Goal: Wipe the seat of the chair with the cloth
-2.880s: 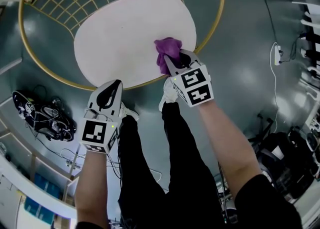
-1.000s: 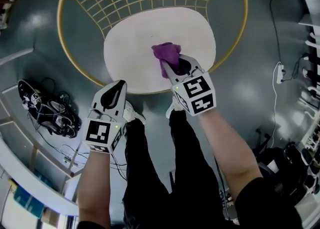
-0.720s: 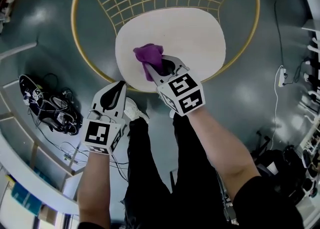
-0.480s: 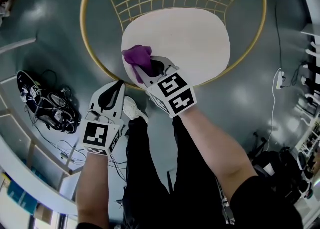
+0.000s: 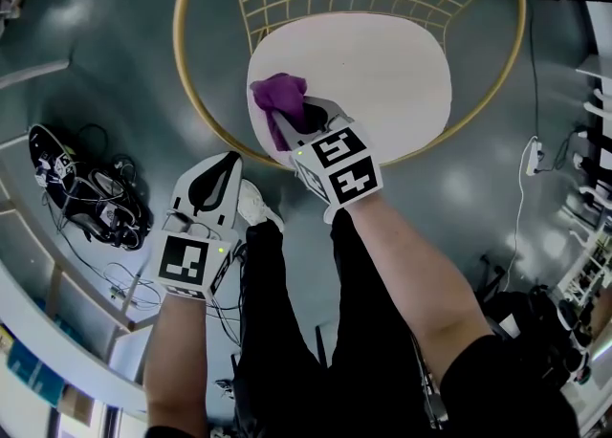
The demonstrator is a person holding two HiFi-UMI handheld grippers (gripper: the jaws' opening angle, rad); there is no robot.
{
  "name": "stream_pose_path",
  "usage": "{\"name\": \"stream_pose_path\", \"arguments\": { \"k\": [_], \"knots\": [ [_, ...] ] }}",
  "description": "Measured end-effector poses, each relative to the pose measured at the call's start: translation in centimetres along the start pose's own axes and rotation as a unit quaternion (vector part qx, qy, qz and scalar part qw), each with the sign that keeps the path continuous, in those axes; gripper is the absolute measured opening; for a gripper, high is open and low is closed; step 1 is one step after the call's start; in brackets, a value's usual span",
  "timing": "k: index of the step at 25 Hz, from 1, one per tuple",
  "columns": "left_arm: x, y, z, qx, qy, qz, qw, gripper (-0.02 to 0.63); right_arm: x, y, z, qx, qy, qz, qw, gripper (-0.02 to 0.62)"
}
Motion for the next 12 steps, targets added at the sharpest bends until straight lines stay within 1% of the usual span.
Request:
{"name": "stream_pose_path", "arguments": {
  "k": [7, 10, 12],
  "knots": [
    [1.5, 1.1, 0.1, 0.004, -0.004, 0.011, 0.9999, 0.018, 0.0, 4.2, 2.0, 0.007, -0.017, 0.048, 0.999, 0.074],
    [2.5, 1.9, -0.5, 0.001, 0.004, 0.017, 0.9998, 0.018, -0.3, 6.0, 2.5, 0.010, -0.021, 0.057, 0.998, 0.074],
    [3.3, 2.4, -0.7, 0.003, 0.003, 0.022, 0.9997, 0.018, -0.5, 7.0, 2.7, 0.001, -0.021, 0.062, 0.998, 0.075]
  ]
}}
Point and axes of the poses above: the fingertips, and each gripper's own axes: x forward along the fingers, y to its right, z out of its underside, the point moved 1 cm from there along -x, backward along the fingers, and after that the axes turned 15 degrees about z, right-handed, at the moved point
